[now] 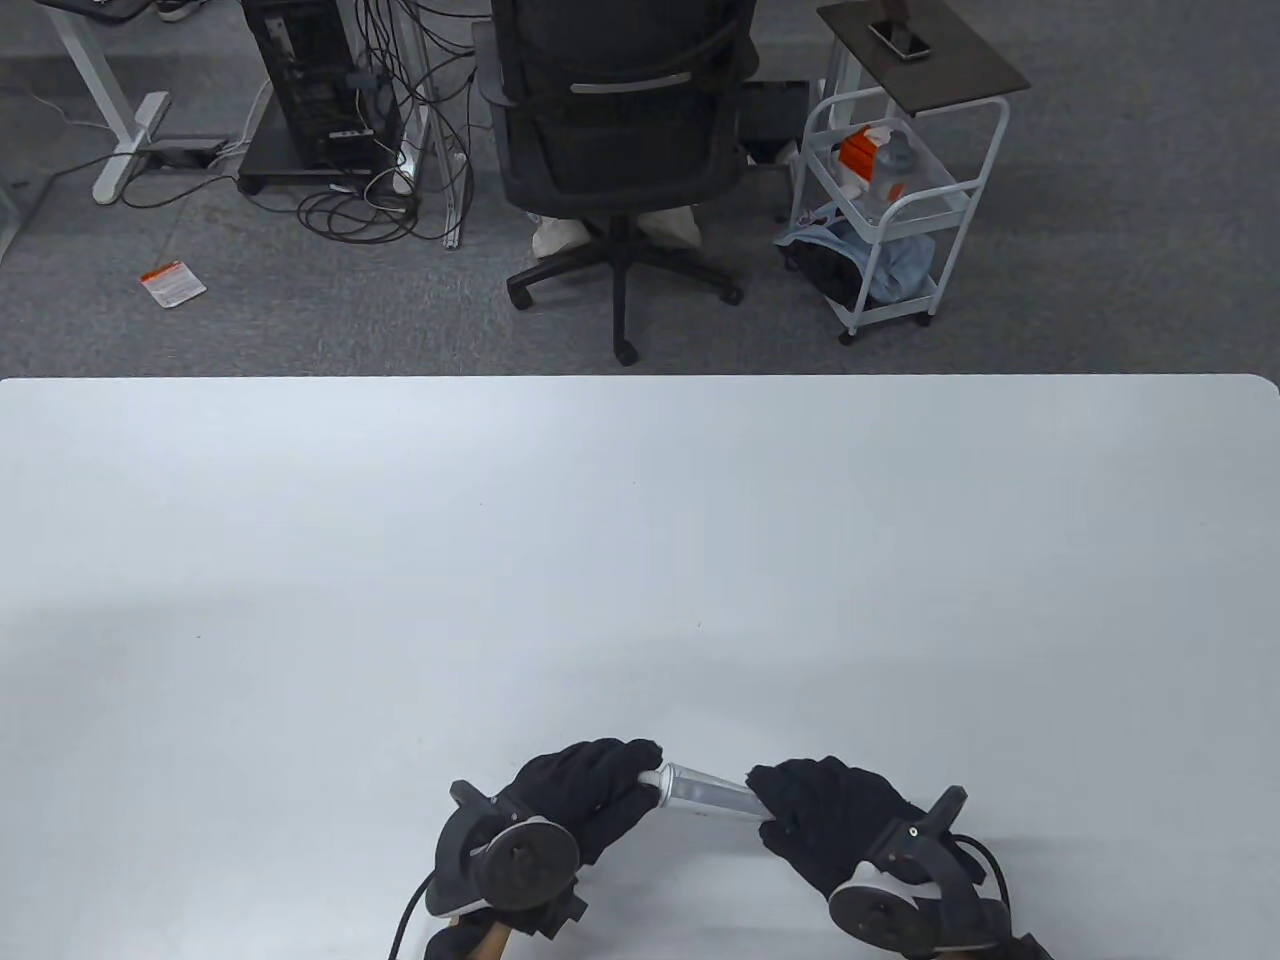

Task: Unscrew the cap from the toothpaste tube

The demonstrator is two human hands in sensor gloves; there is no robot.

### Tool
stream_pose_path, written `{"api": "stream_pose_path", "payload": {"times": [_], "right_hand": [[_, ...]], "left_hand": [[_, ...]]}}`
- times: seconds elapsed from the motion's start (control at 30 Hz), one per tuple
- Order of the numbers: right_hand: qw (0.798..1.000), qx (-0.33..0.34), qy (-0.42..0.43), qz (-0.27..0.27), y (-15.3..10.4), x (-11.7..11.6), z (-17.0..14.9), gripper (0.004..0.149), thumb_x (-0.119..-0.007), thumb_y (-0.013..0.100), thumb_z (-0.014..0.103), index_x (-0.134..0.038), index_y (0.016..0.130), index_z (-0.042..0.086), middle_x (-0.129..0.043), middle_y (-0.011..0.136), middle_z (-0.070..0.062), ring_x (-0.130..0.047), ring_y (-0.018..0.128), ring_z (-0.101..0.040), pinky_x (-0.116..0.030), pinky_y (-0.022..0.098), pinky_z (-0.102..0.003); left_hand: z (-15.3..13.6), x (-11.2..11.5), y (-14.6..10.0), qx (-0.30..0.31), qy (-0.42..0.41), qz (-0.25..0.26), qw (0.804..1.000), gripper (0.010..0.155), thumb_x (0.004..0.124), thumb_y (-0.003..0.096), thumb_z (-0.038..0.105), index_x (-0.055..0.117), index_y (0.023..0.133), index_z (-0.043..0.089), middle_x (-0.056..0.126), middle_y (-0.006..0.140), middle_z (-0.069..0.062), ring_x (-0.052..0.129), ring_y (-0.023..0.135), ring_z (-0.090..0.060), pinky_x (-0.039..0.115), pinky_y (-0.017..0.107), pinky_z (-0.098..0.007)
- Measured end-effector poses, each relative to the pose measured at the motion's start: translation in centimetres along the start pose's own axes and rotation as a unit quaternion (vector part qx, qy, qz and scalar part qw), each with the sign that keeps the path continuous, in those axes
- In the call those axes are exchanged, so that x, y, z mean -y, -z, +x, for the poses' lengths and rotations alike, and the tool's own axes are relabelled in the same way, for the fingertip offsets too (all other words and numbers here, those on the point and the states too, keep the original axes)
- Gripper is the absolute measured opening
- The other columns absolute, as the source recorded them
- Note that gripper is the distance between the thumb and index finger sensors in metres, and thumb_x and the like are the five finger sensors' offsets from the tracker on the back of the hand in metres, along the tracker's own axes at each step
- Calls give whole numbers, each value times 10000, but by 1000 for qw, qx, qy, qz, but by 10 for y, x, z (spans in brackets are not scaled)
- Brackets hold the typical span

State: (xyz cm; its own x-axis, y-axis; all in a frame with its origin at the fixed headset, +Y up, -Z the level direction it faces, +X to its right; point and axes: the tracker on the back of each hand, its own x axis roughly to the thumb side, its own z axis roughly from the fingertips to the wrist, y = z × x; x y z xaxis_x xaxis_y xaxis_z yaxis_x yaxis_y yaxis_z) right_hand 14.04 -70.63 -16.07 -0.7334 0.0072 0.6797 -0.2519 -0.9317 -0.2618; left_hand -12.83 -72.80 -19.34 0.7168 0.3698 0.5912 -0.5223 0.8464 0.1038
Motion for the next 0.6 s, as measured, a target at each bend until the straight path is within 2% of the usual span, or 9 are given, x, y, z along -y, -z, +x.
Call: {"api": "stream_pose_path", "payload": {"times": [0.07, 0.13, 0.17, 0.2, 0.27, 0.33, 0.43, 0.53, 0.6], "right_hand": [[1000, 4, 0, 2, 0, 0, 2, 555, -763, 543, 293, -581, 1019, 72, -710, 923, -297, -811, 705, -484, -773, 455, -513], [1000, 5, -1, 3, 1, -1, 3, 556, -763, 543, 294, -581, 1019, 72, -709, 925, -296, -812, 706, -482, -773, 456, -512], [1000, 4, -1, 2, 1, -1, 2, 556, -762, 543, 295, -581, 1019, 72, -710, 924, -296, -812, 705, -482, -774, 455, -511], [1000, 2, -1, 1, 1, 0, 2, 556, -763, 543, 295, -582, 1019, 72, -709, 925, -295, -812, 705, -482, -773, 456, -512], [1000, -1, 2, 0, 0, 1, 0, 555, -763, 543, 295, -581, 1019, 74, -709, 925, -294, -811, 706, -481, -773, 456, -512], [1000, -7, 5, -3, 0, 2, -3, 555, -763, 544, 295, -580, 1019, 73, -708, 926, -295, -811, 705, -483, -772, 456, -512], [1000, -10, 10, -5, 0, 2, -5, 555, -763, 543, 295, -581, 1018, 73, -709, 924, -296, -811, 704, -483, -773, 455, -512], [1000, -10, 13, -6, 0, 2, -5, 554, -763, 544, 295, -584, 1018, 70, -709, 924, -296, -811, 703, -483, -773, 453, -512], [1000, -10, 8, -5, -1, 2, -5, 555, -764, 543, 294, -583, 1018, 73, -710, 923, -297, -810, 705, -482, -773, 454, -513]], "left_hand": [[-2, -2, 0, -14, -15, 11, 1000, 501, 481, 559, 605, 849, 763, 334, 1021, 548, 111, 1064, 406, -82, 912, 398, -321], [-2, -3, 0, -18, -9, 16, 1000, 534, 468, 553, 623, 890, 688, 323, 1037, 460, 102, 1065, 328, -87, 916, 343, -322], [-2, -3, 0, -21, 0, 17, 1000, 551, 458, 552, 627, 889, 700, 317, 1041, 474, 94, 1068, 339, -94, 916, 349, -328], [-2, -4, 0, -22, 8, 22, 999, 569, 445, 552, 633, 867, 760, 312, 1039, 534, 88, 1072, 388, -96, 916, 380, -328], [-3, -5, -2, -19, 13, 30, 999, 615, 438, 549, 645, 733, 968, 303, 982, 784, 70, 1056, 604, -132, 895, 498, -364], [-3, -7, -2, -9, 13, 21, 1000, 651, 448, 545, 657, 575, 1085, 316, 882, 960, 61, 1011, 758, -141, 870, 569, -381], [-2, -8, -2, 0, 1, 13, 1000, 589, 505, 564, 615, 523, 1101, 373, 845, 1003, 79, 992, 802, -127, 860, 599, -378], [1, -7, -1, 4, 11, 8, 1000, 490, 532, 583, 560, 576, 1052, 424, 886, 936, 110, 1014, 743, -93, 872, 581, -356], [2, -7, -1, 2, 11, 10, 1000, 468, 535, 582, 556, 626, 1016, 406, 918, 866, 128, 1028, 685, -72, 883, 559, -336]]}}
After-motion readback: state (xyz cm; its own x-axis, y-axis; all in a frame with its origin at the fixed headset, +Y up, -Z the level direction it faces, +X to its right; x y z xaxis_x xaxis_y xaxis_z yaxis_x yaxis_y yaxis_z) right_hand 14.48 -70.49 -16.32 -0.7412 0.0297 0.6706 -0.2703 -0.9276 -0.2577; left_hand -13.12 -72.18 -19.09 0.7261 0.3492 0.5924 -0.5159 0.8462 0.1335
